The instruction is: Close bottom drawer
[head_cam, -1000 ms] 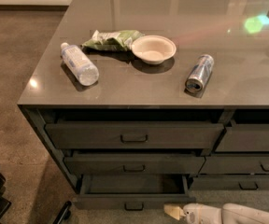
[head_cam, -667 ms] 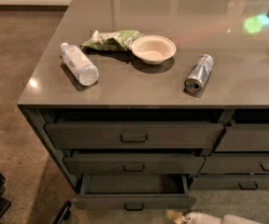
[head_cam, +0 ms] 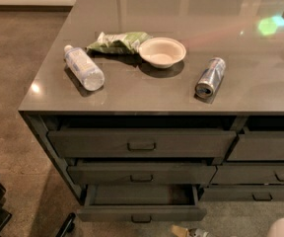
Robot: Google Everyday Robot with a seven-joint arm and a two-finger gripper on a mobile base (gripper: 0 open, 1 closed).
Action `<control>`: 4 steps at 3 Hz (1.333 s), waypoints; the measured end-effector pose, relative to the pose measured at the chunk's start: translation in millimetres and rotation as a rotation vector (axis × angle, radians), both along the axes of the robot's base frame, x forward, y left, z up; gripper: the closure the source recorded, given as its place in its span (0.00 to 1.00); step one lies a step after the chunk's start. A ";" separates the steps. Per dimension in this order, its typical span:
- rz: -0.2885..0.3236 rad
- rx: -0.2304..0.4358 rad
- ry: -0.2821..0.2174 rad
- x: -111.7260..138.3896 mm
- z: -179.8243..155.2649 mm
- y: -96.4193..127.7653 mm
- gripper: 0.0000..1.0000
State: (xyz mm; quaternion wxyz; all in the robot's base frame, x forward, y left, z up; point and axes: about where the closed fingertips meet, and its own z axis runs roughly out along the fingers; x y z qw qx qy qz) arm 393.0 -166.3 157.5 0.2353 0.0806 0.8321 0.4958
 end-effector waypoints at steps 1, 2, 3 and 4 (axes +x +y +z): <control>0.019 0.021 -0.041 36.8 -6.4 17.0 1.00; 0.050 0.005 -0.086 56.4 1.5 29.3 1.00; 0.112 -0.074 -0.165 100.7 19.5 46.4 1.00; 0.112 -0.074 -0.165 100.7 19.4 46.7 1.00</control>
Offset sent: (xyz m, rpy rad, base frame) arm 0.1325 0.0506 0.0326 -0.0678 -0.2315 0.1328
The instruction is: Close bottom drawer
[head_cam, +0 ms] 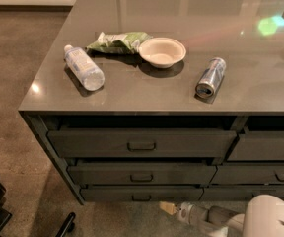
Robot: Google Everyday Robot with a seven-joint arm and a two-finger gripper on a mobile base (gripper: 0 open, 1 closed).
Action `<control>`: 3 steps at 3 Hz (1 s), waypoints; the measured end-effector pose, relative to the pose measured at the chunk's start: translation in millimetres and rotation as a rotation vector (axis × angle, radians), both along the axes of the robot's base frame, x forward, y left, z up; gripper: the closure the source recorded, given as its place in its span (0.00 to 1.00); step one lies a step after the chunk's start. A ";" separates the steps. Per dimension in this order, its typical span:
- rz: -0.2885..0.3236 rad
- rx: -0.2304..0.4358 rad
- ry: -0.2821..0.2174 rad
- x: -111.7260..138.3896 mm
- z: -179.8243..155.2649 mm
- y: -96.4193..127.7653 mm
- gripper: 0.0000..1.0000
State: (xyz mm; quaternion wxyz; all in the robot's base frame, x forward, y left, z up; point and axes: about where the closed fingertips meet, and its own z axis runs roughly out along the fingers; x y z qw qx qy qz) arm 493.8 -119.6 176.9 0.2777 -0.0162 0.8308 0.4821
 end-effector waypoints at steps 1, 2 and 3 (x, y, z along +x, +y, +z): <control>-0.015 -0.020 -0.035 10.9 1.2 3.2 1.00; -0.035 -0.062 -0.127 39.5 13.1 13.5 1.00; -0.046 -0.084 -0.151 40.1 18.9 9.4 1.00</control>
Offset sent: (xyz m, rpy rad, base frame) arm 0.0740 0.0219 0.0287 -0.1164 -0.2398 -0.0628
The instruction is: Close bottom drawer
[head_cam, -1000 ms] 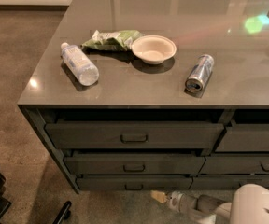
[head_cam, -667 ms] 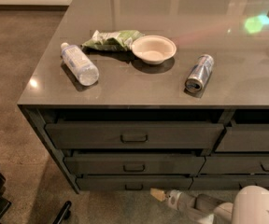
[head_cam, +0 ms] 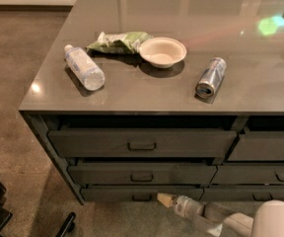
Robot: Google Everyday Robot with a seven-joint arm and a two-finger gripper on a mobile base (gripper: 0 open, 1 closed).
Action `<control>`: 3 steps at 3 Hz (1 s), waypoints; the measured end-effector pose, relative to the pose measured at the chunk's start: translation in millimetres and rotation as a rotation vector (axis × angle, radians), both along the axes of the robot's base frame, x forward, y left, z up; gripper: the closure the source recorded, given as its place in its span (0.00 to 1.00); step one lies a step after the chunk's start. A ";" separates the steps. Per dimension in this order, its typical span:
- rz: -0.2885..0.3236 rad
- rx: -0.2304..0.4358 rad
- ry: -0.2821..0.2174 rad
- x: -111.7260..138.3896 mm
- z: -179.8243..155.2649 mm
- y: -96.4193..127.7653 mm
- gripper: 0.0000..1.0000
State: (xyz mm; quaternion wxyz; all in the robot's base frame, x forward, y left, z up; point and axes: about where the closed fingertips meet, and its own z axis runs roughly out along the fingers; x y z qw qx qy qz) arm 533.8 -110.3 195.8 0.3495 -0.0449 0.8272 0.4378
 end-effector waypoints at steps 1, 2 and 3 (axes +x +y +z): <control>-0.038 -0.016 0.017 -20.2 5.6 -12.3 1.00; -0.055 -0.043 0.091 -62.0 33.7 -39.7 0.81; -0.036 -0.042 0.097 -68.0 41.2 -34.4 0.58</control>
Offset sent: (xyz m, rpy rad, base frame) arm -0.1225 -0.0990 0.0708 -0.0912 0.2377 -0.0872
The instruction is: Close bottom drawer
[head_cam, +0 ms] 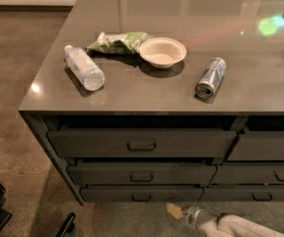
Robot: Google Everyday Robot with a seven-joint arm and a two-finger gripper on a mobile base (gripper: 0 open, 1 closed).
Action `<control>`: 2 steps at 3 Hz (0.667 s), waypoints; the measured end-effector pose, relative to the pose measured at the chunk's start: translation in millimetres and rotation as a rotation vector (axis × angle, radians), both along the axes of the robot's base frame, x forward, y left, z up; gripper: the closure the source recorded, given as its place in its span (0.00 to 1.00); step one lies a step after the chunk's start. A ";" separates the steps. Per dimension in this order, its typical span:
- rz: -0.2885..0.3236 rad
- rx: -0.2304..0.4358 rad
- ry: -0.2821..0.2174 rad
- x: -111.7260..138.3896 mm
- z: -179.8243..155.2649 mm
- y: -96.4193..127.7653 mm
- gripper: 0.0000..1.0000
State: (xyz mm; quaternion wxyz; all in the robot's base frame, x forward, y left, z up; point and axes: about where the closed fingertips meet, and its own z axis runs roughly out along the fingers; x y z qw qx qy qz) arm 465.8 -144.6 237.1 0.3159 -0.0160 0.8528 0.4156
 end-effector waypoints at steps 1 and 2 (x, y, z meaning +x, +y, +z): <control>0.000 0.000 0.000 0.2 -0.1 -0.1 0.35; 0.000 0.000 0.000 0.2 -0.1 0.0 0.11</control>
Offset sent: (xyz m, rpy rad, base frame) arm 0.0002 -0.0001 -0.0001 0.0001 -0.0001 -0.0004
